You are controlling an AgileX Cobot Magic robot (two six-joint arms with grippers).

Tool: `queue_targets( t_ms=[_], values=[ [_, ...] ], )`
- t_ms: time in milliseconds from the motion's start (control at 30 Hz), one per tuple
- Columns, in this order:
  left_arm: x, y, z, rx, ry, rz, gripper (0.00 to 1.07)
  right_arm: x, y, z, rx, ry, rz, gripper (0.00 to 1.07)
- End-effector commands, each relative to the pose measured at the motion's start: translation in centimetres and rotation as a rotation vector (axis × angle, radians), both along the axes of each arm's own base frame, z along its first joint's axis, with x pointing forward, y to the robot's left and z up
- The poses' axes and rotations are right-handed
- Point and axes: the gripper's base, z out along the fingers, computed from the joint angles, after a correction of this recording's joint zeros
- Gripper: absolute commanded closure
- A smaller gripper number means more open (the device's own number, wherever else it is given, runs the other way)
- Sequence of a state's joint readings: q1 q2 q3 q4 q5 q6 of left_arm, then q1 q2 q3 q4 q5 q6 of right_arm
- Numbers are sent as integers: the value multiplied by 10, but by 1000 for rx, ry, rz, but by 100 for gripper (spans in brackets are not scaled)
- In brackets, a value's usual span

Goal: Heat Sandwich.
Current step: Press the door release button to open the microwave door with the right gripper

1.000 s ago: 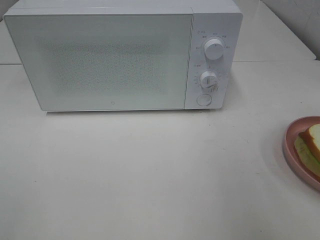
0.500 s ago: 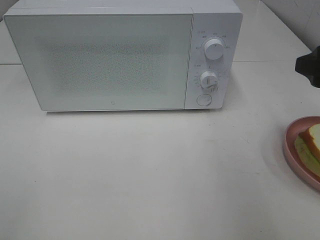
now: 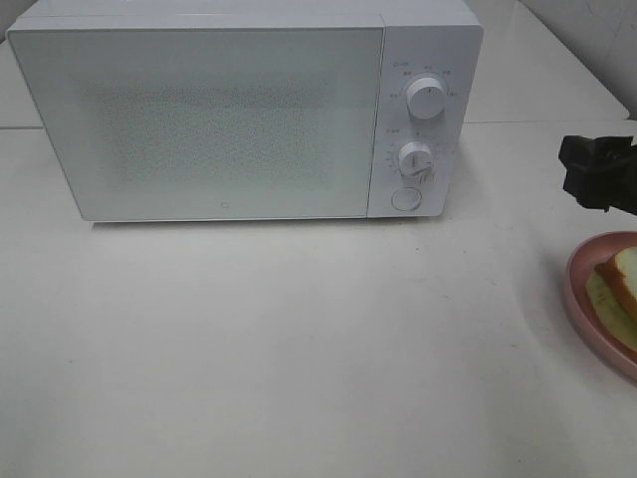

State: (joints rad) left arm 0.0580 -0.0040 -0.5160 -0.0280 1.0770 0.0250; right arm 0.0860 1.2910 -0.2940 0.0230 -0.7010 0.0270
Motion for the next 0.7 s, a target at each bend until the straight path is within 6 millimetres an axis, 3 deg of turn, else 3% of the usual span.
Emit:
queue_targets(
  t_ms=[33,200,700],
  values=[
    [-4,0,1,-2,-38,-7,9,-1,3,-6,0,-65,-26,31],
    [-4,0,1,-2,-38,-7,9,-6,23,-26,-39,-71,-32,31],
    [-4,0,1,-2,-38,-7,9,-15,70,-49,-79,-71,10,31]
  ],
)
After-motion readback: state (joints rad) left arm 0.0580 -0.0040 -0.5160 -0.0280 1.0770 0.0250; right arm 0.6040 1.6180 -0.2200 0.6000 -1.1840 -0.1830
